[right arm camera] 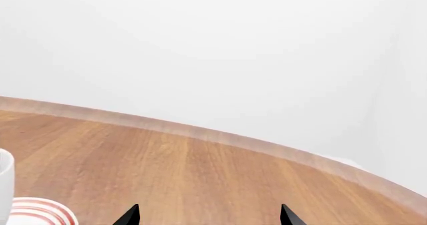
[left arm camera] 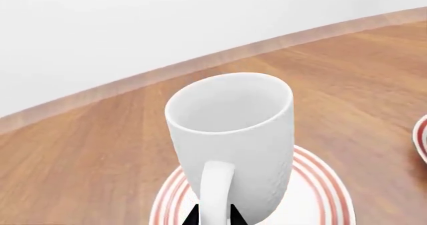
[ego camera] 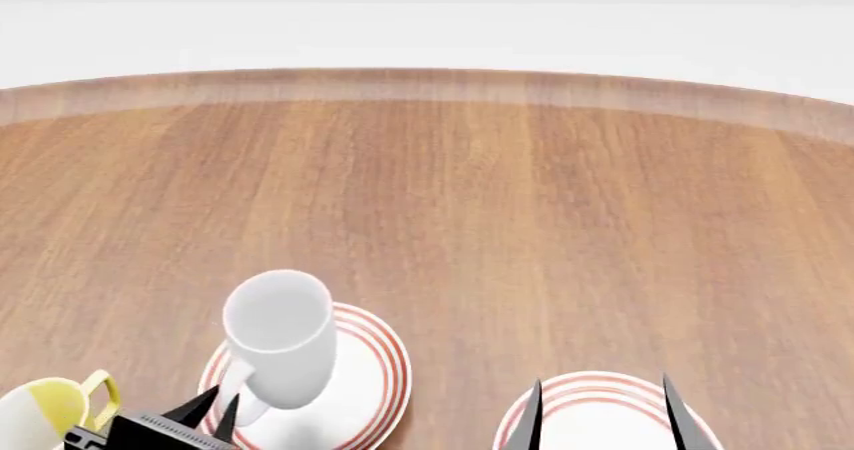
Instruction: Put the white mug on the left plate.
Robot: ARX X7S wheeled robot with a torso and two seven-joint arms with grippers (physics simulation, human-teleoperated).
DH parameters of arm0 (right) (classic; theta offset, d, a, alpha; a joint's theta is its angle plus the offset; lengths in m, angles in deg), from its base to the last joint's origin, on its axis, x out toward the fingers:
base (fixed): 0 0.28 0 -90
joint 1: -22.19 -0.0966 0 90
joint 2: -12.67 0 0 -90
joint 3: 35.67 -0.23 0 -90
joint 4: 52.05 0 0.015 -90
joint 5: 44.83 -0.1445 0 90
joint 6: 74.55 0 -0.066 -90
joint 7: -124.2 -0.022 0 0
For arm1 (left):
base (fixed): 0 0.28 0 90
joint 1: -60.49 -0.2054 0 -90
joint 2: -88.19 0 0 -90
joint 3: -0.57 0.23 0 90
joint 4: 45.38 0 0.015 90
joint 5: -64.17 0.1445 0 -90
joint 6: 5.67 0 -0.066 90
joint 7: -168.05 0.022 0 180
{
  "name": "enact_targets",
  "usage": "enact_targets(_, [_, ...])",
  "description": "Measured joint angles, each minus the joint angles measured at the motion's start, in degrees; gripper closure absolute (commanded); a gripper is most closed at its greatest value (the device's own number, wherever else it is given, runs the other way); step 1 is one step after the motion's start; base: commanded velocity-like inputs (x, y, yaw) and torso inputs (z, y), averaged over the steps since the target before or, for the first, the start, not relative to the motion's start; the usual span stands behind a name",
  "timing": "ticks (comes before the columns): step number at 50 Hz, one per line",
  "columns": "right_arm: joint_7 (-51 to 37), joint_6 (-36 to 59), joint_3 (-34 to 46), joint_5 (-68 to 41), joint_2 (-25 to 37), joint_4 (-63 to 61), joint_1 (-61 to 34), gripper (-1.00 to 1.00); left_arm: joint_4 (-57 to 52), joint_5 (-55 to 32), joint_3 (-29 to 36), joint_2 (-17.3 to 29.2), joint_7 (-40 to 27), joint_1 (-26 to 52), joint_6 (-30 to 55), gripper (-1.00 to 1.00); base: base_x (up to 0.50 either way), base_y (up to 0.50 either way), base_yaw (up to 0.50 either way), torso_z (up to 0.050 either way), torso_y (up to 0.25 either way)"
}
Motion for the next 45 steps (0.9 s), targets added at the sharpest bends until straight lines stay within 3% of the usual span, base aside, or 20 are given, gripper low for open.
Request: enact_targets(45, [-0.7, -0.4, 0.3, -0.4, 0.6, 0.1, 0.1, -1.0, 6.2, -0.6, 0.8, -3.0, -1.3, 3.4, -0.3, 1.0, 0.0, 0.0, 0.0, 0.0, 0.0])
